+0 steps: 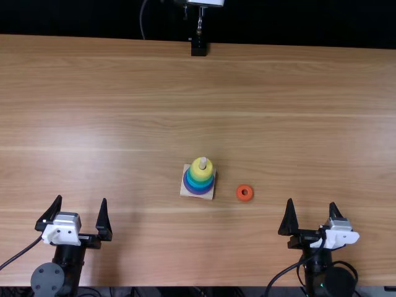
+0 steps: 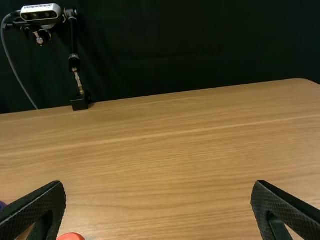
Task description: Build the Hanoi tower: stack the rings onto the peg from bottom to top in this color order: purple, dark blue, light blue, dark green, light green, yellow, orange.
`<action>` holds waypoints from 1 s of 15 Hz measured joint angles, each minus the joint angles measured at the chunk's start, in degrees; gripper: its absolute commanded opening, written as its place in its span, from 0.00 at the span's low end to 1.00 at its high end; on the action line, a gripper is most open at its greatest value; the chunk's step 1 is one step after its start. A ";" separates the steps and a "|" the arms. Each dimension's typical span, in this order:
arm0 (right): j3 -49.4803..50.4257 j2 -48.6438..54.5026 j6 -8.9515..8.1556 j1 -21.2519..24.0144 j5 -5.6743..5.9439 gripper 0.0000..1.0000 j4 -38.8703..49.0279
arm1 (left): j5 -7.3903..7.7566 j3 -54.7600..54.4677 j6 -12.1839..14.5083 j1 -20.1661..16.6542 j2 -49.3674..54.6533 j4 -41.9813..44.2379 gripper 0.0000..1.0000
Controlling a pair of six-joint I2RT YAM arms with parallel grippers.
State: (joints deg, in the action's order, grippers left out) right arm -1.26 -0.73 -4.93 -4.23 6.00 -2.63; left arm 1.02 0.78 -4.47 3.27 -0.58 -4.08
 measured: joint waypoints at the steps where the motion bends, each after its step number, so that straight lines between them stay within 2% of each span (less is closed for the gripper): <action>1: 0.00 0.00 -0.02 0.00 0.00 1.00 0.00 | 0.02 0.00 -0.02 0.00 0.00 -0.02 1.00; 10: -2.19 0.00 -0.04 0.46 -0.09 1.00 -0.39 | -0.11 0.00 -0.04 0.00 0.00 -0.02 1.00; 12: -11.93 -1.16 -0.02 1.03 -0.24 1.00 0.37 | -0.17 0.00 -0.02 0.00 0.02 -0.02 1.00; 15: -27.67 -13.25 -0.13 1.03 -0.70 1.00 0.92 | -0.15 0.00 -0.04 0.00 0.02 -0.04 1.00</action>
State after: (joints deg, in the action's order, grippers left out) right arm -28.93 -13.98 -5.06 -3.20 5.30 -1.72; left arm 0.86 0.78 -4.51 3.27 -0.56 -4.12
